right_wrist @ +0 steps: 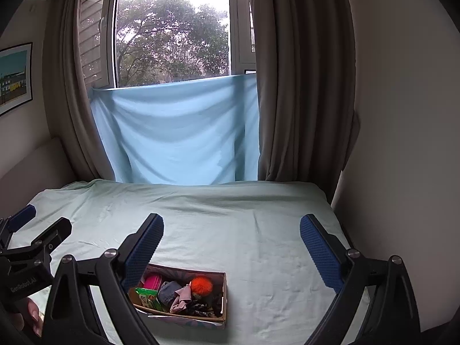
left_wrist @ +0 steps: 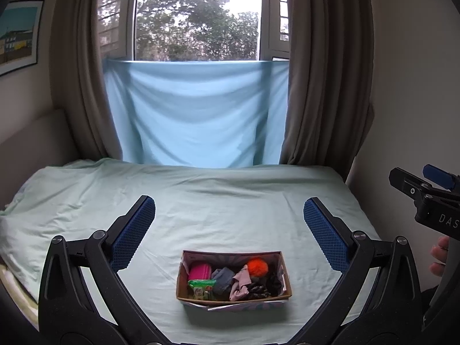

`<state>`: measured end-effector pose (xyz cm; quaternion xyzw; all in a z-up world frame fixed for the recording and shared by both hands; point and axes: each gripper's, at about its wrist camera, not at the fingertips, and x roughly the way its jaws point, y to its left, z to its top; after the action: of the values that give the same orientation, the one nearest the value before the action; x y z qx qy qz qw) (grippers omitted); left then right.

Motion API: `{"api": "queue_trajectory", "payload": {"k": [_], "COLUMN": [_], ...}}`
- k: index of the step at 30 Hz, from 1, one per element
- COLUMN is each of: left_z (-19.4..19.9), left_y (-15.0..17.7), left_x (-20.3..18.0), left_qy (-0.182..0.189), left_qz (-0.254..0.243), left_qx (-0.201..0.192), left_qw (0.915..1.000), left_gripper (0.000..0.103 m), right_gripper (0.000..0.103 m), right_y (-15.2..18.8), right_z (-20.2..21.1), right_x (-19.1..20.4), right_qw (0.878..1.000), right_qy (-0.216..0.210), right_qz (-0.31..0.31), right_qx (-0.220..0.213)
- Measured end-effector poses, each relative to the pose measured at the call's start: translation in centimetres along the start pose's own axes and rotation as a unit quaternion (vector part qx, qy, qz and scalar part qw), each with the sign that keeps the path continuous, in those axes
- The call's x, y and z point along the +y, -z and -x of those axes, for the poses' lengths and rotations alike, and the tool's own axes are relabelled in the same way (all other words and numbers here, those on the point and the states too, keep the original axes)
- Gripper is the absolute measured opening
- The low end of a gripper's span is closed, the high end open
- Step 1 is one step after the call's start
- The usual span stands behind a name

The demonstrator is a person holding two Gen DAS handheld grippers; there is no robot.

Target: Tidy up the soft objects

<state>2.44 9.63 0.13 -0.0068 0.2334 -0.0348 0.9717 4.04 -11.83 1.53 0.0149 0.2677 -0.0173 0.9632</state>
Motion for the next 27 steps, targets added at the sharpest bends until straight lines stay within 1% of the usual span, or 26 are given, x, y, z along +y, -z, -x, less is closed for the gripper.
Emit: {"api": "queue_trajectory", "payload": {"k": [12,21,25,27], "left_z": [-0.23,0.23,0.26,0.35], "left_y": [-0.14,0.02,-0.10,-0.11], "left_x": [-0.11,-0.23,-0.29,-0.13], "left_qy": [-0.001,-0.006,-0.014,-0.015], "left_qz": [-0.001,0.000,-0.005,0.000], "left_qx": [0.002,-0.010,-0.013,-0.014], "left_qw": [1.0000,0.9999,0.9998,0.9998], "left_gripper": [0.103,0.103,0.103,0.103], "right_gripper": [0.095,0.095,0.095,0.095], "right_y": [-0.03,-0.03,-0.04,-0.04], "right_z": [-0.11,-0.17,-0.25,-0.27], "right_x": [-0.06,0.01,0.12,0.19], "right_qw": [1.000,1.000,1.000,1.000], "right_qy": [-0.001,0.000,0.003,0.004], "right_qz": [-0.002,-0.005,-0.006,-0.006], "right_qx": [-0.001,-0.001,-0.001,-0.001]}}
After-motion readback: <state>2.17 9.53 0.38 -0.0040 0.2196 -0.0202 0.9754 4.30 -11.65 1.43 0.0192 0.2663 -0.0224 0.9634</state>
